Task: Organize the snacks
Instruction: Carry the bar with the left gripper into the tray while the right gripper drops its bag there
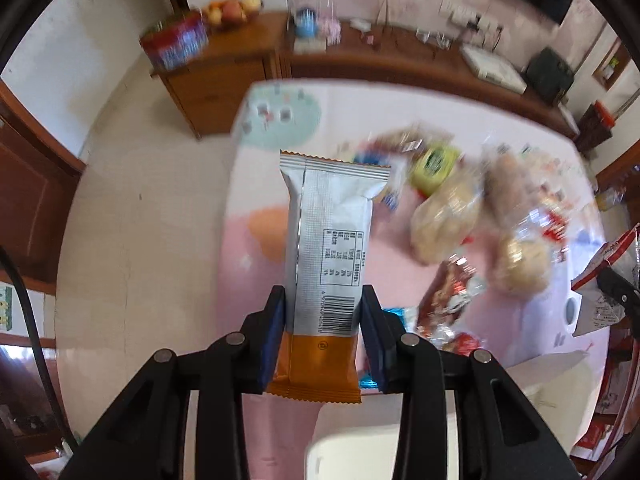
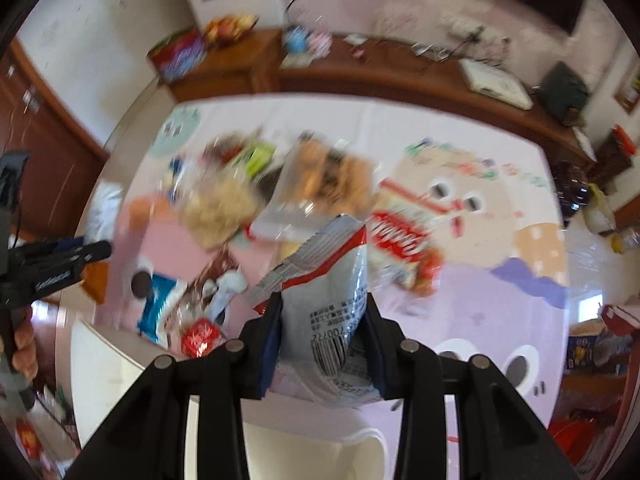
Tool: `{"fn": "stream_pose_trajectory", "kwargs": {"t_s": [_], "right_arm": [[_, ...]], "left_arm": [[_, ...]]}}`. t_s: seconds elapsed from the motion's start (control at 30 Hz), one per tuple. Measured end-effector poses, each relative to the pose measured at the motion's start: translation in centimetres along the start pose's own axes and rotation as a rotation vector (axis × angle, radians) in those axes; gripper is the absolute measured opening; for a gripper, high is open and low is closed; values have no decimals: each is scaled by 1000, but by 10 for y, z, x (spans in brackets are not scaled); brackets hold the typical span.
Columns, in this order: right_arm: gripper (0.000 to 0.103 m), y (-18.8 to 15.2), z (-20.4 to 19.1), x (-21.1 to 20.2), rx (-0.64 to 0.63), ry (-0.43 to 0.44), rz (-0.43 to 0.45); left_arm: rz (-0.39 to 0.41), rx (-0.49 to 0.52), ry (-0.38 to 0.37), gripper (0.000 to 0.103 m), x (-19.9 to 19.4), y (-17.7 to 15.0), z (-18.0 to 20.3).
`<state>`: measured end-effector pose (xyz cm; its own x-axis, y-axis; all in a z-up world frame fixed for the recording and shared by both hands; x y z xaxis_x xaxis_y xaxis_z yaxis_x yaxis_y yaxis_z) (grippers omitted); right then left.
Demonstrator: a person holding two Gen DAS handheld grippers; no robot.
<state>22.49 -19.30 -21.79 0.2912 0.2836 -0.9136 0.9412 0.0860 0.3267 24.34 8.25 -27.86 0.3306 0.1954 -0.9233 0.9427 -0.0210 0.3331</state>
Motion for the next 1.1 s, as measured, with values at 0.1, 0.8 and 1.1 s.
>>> {"fn": "stream_pose_trajectory", "kwargs": {"t_s": [0.1,0.8,1.1], "right_arm": [[37,6,3,-32,39,-7,79],[38,-144,-83,-135,-16,144,82],[39,-180,-83,-123,-23,134,44]], "left_arm": [[76,-1,-2,35,-46,9,4],[141,31,-18,37,-190,-127,47],[113,28,-11,37,-181,-164,54]]}}
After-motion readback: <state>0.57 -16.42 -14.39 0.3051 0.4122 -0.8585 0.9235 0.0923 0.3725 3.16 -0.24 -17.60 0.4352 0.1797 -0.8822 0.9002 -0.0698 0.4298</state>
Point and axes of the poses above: each gripper's, at about its wrist camera, not at the fingertips, and x roughly the way its jaws point, z to its right, y to its top, the point moved 9 cm from there along x, roughly the way its jaws point, and after that the axes turned 13 degrees about y, right-handed, at the moved point
